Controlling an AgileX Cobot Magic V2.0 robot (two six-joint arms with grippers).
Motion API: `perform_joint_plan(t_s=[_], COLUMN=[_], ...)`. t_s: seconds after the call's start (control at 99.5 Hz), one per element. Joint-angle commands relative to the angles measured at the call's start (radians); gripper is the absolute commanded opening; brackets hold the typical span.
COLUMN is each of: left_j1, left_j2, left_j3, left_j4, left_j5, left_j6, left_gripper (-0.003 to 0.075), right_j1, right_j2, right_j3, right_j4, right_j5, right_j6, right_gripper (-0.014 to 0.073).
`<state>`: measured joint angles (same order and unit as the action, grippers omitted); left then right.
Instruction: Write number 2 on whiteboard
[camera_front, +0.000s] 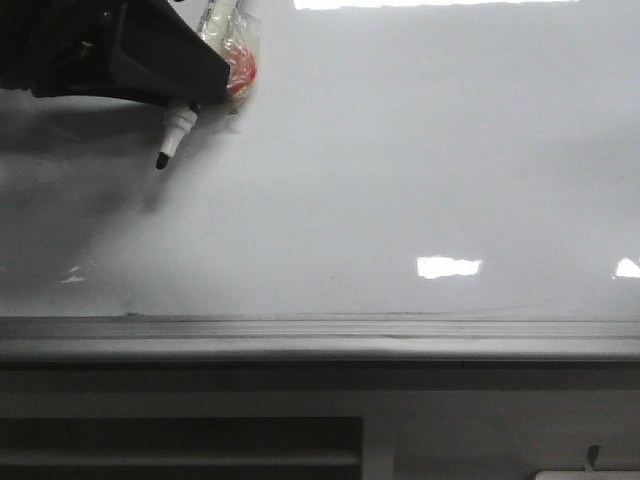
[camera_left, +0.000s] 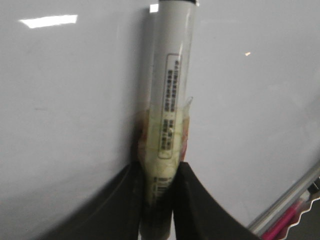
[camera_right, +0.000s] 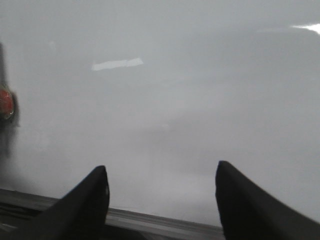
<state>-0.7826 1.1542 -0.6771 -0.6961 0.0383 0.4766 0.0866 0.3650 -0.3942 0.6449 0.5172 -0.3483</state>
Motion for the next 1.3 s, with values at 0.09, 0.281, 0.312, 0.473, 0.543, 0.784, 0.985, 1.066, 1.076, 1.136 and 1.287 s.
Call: perform_joint_plan(t_s=[0.09, 0.281, 0.312, 0.473, 0.543, 0.784, 0.985, 1.066, 1.076, 1.136, 1.287], left_j1=[-0.063, -0.167, -0.179, -0.239, -0.259, -0.274, -0.274, -0.274, -0.274, -0.274, -0.274], left_j2=[-0.032, -0.012, -0.007, 0.041, 0.067, 0.126, 0.127, 0.127, 0.127, 0.127, 0.127], left_j3=[-0.118, -0.203, -0.21, -0.241, -0.261, -0.331, -0.36, -0.36, -0.36, -0.36, -0.36], left_j4=[0.209, 0.287, 0.306, 0.358, 0.365, 0.38, 0.38, 0.382, 0.382, 0.382, 0.384], left_j5=[0.19, 0.37, 0.383, 0.421, 0.421, 0.417, 0.412, 0.412, 0.412, 0.41, 0.397], left_j6=[0.024, 0.151, 0.153, 0.153, 0.155, 0.157, 0.179, 0.179, 0.179, 0.181, 0.183], left_gripper=[-0.002, -0.002, -0.002, -0.002, -0.002, -0.002, -0.002, -0.002, -0.002, -0.002, -0.002], right_j1=[0.003, 0.003, 0.003, 0.003, 0.003, 0.003, 0.003, 0.003, 0.003, 0.003, 0.003], right_j2=[0.061, 0.2, 0.223, 0.34, 0.394, 0.551, 0.605, 0.621, 0.624, 0.636, 0.665], right_j3=[-0.08, -0.195, -0.221, -0.325, -0.361, -0.43, -0.432, -0.432, -0.432, -0.432, -0.432], right_j4=[0.143, 0.352, 0.358, 0.365, 0.365, 0.374, 0.454, 0.463, 0.463, 0.478, 0.511], right_j5=[0.088, 0.287, 0.309, 0.424, 0.476, 0.644, 0.657, 0.672, 0.672, 0.676, 0.702], right_j6=[-0.142, -0.388, -0.395, -0.43, -0.442, -0.476, -0.54, -0.556, -0.557, -0.569, -0.609], right_gripper=[0.0413, 0.0413, 0.0413, 0.0413, 0.0413, 0.0413, 0.0413, 0.0412, 0.0412, 0.0412, 0.0339])
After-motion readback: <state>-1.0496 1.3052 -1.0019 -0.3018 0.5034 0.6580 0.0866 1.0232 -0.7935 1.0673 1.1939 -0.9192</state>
